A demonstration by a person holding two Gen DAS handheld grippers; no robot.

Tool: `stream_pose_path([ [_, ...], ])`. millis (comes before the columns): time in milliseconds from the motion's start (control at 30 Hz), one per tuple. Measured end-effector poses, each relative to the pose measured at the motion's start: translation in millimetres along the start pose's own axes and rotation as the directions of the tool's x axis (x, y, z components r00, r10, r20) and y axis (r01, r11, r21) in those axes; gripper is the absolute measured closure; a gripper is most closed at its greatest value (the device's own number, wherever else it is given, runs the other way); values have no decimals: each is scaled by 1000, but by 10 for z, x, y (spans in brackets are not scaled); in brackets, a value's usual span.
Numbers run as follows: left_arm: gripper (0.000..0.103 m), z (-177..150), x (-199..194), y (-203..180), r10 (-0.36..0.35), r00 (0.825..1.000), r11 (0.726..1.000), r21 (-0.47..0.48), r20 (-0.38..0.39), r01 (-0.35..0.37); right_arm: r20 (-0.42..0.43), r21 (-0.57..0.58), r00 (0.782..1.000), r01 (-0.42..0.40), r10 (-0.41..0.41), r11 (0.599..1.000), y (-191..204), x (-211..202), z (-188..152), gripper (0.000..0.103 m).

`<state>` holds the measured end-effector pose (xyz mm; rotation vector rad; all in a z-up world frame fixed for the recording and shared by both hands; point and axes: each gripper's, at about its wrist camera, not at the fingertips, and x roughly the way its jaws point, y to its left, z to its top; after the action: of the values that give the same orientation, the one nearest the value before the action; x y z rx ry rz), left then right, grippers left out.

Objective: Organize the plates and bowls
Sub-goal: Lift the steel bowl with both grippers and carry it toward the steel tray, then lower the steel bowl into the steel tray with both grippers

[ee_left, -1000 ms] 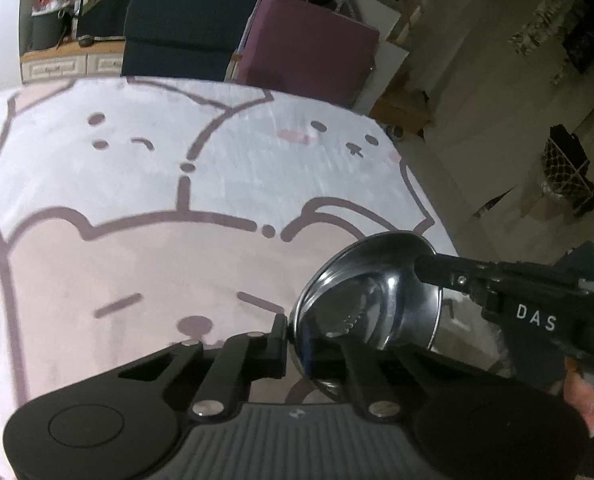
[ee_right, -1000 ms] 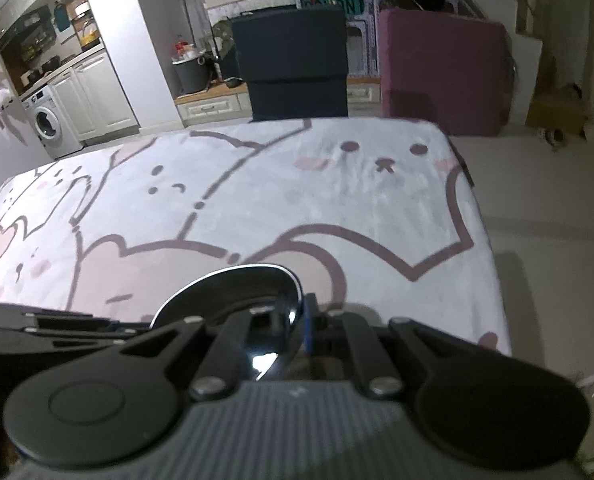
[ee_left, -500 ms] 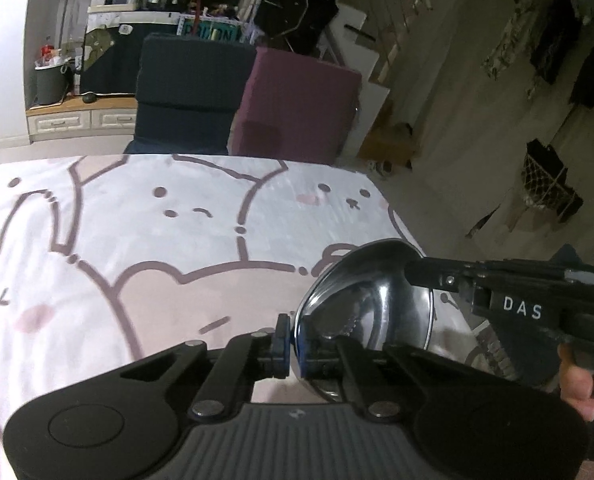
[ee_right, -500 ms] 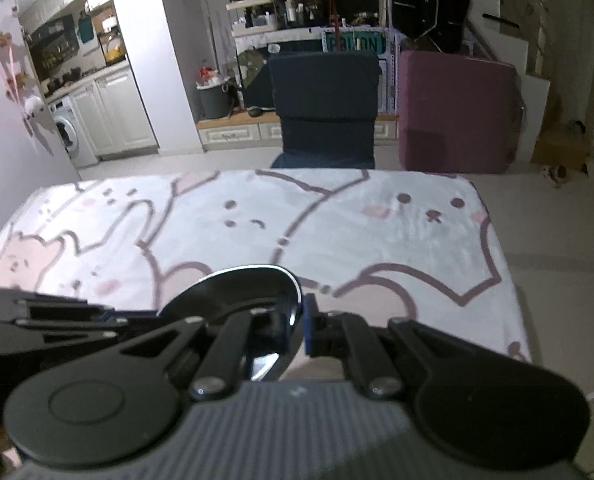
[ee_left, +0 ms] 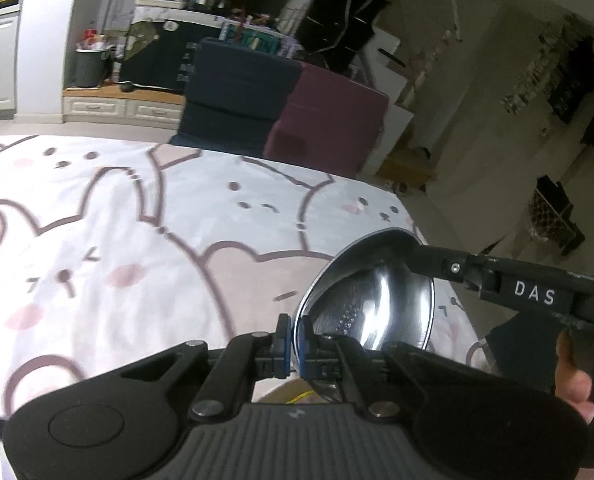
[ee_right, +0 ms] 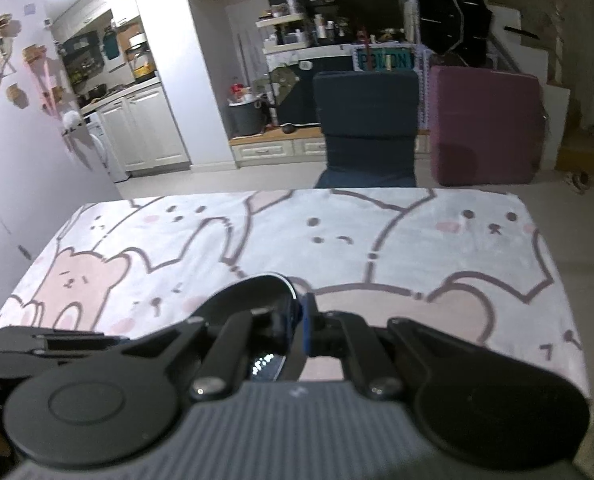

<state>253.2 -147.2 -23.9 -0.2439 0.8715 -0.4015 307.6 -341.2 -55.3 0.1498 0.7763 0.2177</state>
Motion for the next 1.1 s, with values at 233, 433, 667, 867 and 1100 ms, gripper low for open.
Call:
stream_pose_path([
  [233,100,-63,-452,479,68,997,997,-49,25,-67,-13,-28,998,-63,62,998,538,124,4,97],
  [433,100,-155,-803,903,127,991,988,-96,37,-123,-26,-33,992,-122,121,992,1070,272,-18,97],
  [667,100,-295,-1082,1365,180,984,974,-147,19,-175,-55,-14,985,-163,162,987,1626,456,-165,97],
  [867,100,-445,-1213,1667,200,980,968,-156,-8,-198,-79,24,980,-179,180,984,1937,597,-298,97],
  [1100,99,-635,-1168,1998,213,974,957,-182,-81,-225,-129,106,972,-184,197,977,2171,787,-630,98],
])
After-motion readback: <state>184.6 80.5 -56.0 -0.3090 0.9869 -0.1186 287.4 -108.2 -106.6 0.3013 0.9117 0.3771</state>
